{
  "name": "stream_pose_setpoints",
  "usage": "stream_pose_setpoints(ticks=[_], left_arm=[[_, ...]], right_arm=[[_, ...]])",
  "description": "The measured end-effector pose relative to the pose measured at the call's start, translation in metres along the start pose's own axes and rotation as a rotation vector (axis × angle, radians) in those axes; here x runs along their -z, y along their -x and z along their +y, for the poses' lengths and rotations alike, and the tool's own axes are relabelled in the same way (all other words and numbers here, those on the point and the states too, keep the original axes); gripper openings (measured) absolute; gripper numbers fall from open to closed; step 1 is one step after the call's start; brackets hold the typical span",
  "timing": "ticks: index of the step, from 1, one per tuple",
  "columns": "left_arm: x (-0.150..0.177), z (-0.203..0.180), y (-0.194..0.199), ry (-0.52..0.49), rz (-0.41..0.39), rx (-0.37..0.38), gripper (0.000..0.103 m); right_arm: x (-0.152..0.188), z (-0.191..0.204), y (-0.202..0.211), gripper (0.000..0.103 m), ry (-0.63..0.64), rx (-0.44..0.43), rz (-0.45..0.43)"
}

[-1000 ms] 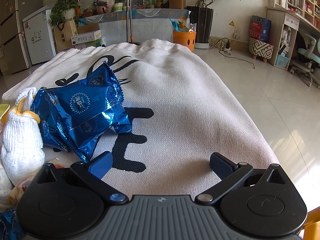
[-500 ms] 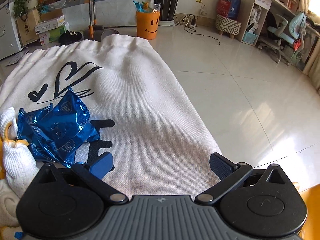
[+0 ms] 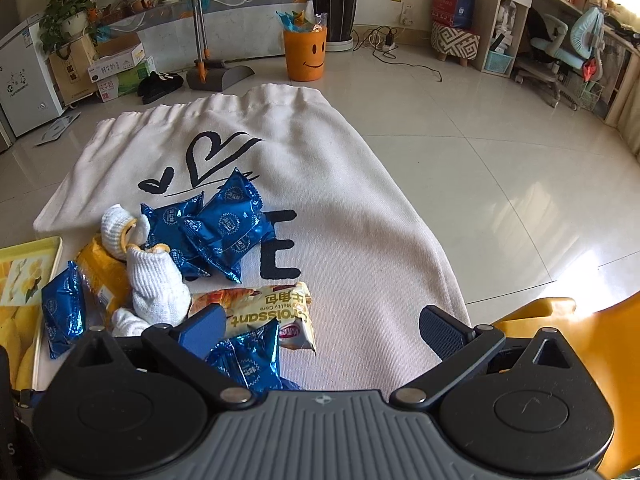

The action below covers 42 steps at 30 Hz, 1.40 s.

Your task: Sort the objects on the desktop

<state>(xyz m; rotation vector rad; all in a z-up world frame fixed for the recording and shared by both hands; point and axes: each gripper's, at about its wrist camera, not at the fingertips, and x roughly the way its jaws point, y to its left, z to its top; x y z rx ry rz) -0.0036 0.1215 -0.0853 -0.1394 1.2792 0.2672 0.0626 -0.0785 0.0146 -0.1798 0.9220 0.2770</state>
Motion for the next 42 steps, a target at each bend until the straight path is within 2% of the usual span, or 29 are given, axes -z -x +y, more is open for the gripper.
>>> stream_pose_setpoints(ticks=[4,8,12,19,23,32,38,42], left_arm=[[0.01,0.002,0.015,-0.017,-0.04,-0.018,0.102],[0.007,0.008,0.028,-0.016,-0.058,-0.006,0.102],[0.013,0.01,0.04,-0.022,-0.08,-0.018,0.102],[0.025,0.017,0.064,-0.037,-0.139,-0.056,0.102],[0.033,0.022,0.069,-0.022,-0.134,-0.042,0.102],[0.039,0.025,0.063,-0.031,-0.116,-0.031,0.102],[0.037,0.024,0.058,-0.023,-0.105,-0.012,0.102],[0.035,0.025,0.053,-0.012,-0.082,-0.007,0.102]], right_arm=[[0.013,0.006,0.013,0.103,-0.02,-0.012,-0.021],[0.022,0.013,0.012,0.103,-0.033,-0.007,0.042],[0.029,0.015,0.013,0.103,-0.059,-0.034,0.06],[0.04,0.02,0.018,0.103,-0.05,0.005,0.063],[0.046,0.02,0.021,0.103,-0.05,0.015,0.058],[0.05,0.031,0.006,0.103,0.027,0.031,0.125],[0.049,0.027,-0.007,0.102,-0.008,0.033,0.168],[0.048,0.03,-0.013,0.102,0.015,0.044,0.18]])
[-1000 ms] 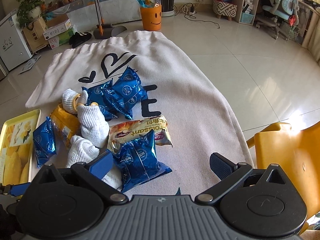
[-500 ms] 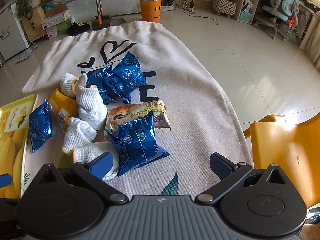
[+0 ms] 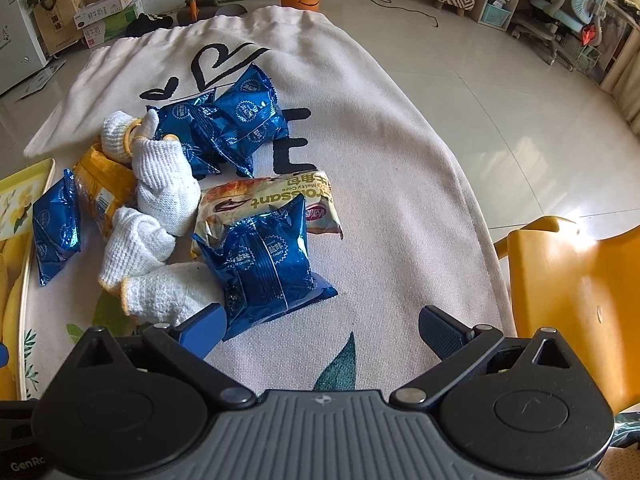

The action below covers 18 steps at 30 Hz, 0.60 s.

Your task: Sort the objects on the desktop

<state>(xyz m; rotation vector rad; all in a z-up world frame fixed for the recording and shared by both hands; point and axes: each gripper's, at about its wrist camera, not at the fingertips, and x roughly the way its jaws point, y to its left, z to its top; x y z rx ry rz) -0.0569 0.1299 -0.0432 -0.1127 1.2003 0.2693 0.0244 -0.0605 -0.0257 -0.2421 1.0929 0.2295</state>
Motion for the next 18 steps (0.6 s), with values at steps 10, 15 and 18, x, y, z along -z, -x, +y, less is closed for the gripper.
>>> stream_pose_setpoints(ticks=[10,15,18], left_arm=[[-0.002,0.0,-0.01,0.024,0.027,0.002,0.102],[-0.004,-0.001,-0.017,0.032,0.038,0.003,0.102],[-0.006,-0.002,-0.019,0.032,0.038,0.002,0.102]], right_arm=[[-0.002,0.006,-0.014,0.102,0.02,-0.028,0.034],[-0.003,0.008,-0.016,0.102,0.021,-0.032,0.029],[-0.005,0.007,-0.021,0.102,0.003,-0.037,0.045]])
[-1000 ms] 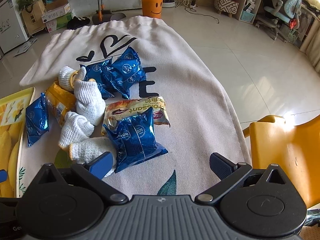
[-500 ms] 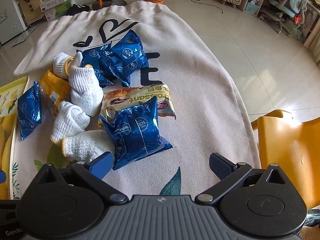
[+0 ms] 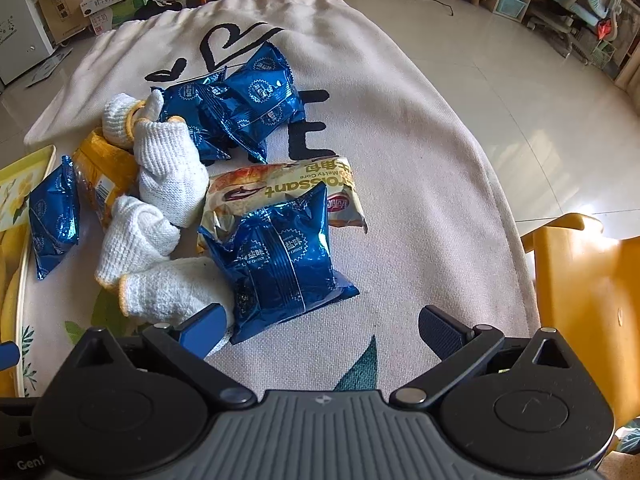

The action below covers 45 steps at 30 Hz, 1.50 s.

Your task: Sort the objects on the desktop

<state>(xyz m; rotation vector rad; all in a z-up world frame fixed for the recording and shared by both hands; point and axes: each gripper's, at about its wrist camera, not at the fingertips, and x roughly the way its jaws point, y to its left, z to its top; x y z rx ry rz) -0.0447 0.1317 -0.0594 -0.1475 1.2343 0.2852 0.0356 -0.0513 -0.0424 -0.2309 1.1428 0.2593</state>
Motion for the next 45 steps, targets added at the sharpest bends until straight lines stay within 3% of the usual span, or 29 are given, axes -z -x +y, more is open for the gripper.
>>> stream_pose_setpoints(ticks=[38,45], left_arm=[[-0.006,-0.003,-0.005,0.002,0.004,0.017,0.102],[-0.018,0.002,-0.002,0.033,-0.007,0.055,0.102]], right_arm=[[-0.006,-0.005,-0.005,0.102,-0.058,-0.017,0.023],[-0.012,-0.02,-0.001,0.102,-0.135,0.007,0.011]])
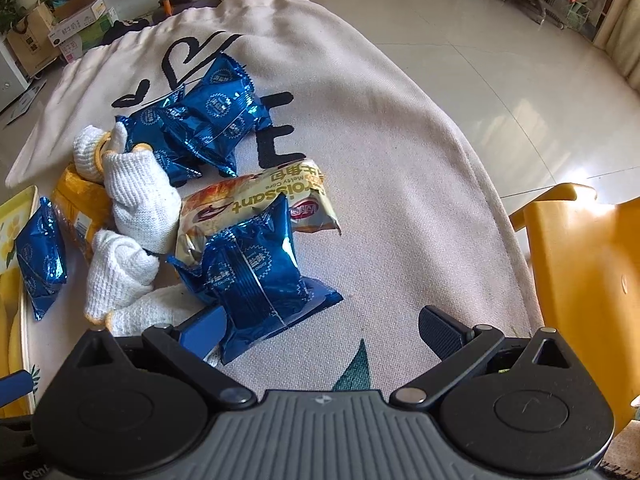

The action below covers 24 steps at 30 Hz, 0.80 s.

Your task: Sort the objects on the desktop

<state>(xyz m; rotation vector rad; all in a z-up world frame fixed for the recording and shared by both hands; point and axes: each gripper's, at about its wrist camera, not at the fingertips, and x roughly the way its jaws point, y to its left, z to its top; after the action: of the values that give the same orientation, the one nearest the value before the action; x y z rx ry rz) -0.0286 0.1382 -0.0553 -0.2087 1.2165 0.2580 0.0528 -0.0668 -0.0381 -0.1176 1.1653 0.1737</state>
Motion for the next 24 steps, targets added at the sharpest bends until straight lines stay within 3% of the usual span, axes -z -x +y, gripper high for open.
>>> stream_pose_setpoints(ticks=[6,9,14,20,24], left_arm=[[-0.022,0.019,0.021,0.087,-0.102,0.063,0.102],[-0.032,0.023,0.027,0.097,-0.108,0.087,0.102],[-0.054,0.042,0.04,0.199,-0.118,0.158,0.102],[-0.082,0.08,0.054,0.26,-0.208,0.072,0.102],[-0.086,0.091,0.042,0.295,-0.175,0.058,0.102]], right_arm=[[-0.013,-0.017,0.012,0.102,-0.071,-0.022,-0.029],[-0.019,-0.023,0.021,0.102,-0.097,-0.044,-0.045],[-0.032,-0.028,0.028,0.102,-0.103,-0.085,-0.033],[-0.047,-0.024,0.032,0.102,-0.028,-0.086,-0.07],[-0.047,-0.024,0.025,0.102,-0.045,-0.136,-0.038]])
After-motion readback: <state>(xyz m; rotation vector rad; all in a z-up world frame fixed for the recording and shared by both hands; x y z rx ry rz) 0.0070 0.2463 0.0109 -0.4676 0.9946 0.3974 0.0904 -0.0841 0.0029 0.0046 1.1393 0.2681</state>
